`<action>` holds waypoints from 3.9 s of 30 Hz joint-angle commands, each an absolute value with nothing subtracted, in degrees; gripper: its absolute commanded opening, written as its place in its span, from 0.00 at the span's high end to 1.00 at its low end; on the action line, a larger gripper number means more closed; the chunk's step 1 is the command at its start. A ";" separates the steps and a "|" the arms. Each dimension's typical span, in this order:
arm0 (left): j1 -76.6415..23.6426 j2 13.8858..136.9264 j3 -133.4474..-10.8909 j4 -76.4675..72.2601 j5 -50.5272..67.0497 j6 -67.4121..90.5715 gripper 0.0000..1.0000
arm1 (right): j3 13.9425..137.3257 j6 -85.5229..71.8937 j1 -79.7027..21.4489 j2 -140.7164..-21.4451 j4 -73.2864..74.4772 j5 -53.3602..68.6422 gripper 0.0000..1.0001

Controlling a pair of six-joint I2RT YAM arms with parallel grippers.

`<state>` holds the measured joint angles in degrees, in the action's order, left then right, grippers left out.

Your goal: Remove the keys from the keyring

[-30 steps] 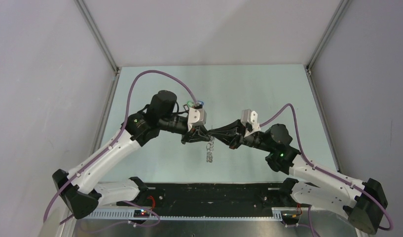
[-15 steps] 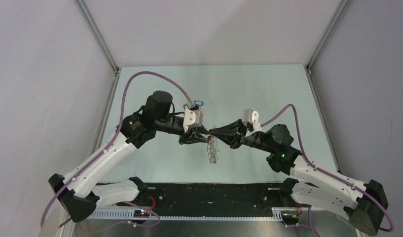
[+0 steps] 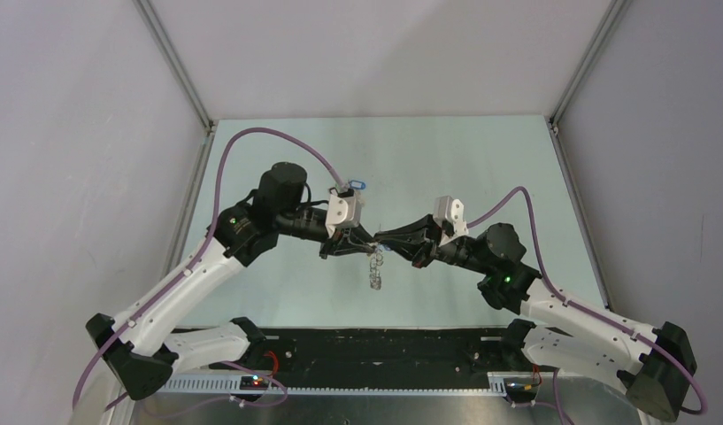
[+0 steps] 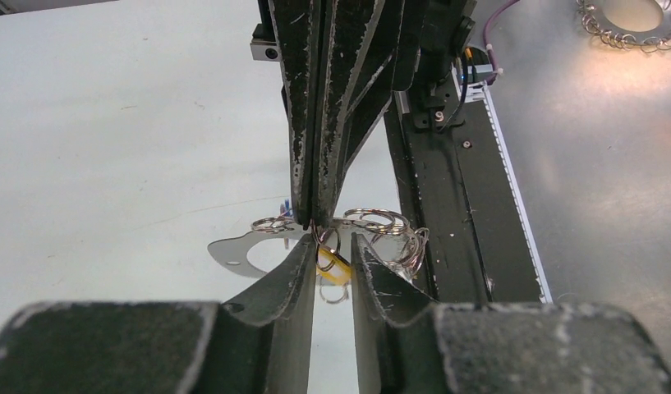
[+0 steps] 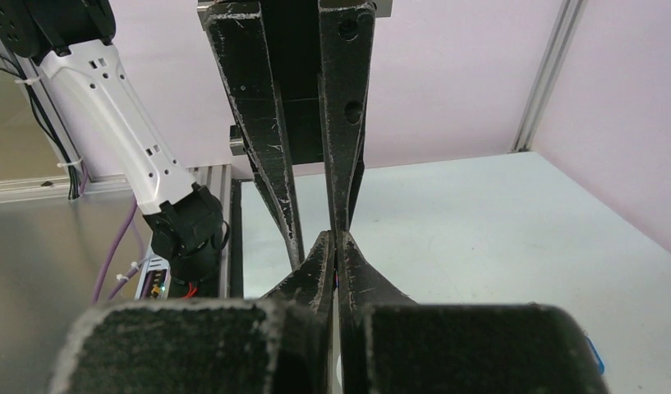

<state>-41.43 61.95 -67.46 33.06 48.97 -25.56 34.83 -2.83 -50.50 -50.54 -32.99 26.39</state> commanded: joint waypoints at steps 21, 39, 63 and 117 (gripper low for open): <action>-40.06 62.73 -68.73 30.93 50.39 -24.24 1.00 | 35.86 -1.87 -50.54 -49.00 -33.62 25.45 1.00; -40.08 64.88 -69.11 30.94 49.23 -20.03 1.00 | 35.86 1.20 -50.39 -42.42 -11.19 25.43 1.00; -40.60 64.48 -68.47 30.88 50.54 -20.29 1.00 | 47.00 2.53 -49.18 -49.70 -2.65 29.63 0.66; -41.18 67.26 -69.01 30.85 50.61 -18.65 1.00 | 41.90 -2.01 -50.54 -46.32 -19.28 24.64 1.00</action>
<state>-41.12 66.52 -67.61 30.63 49.36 -19.42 42.41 0.10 -48.99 -46.70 -7.03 26.48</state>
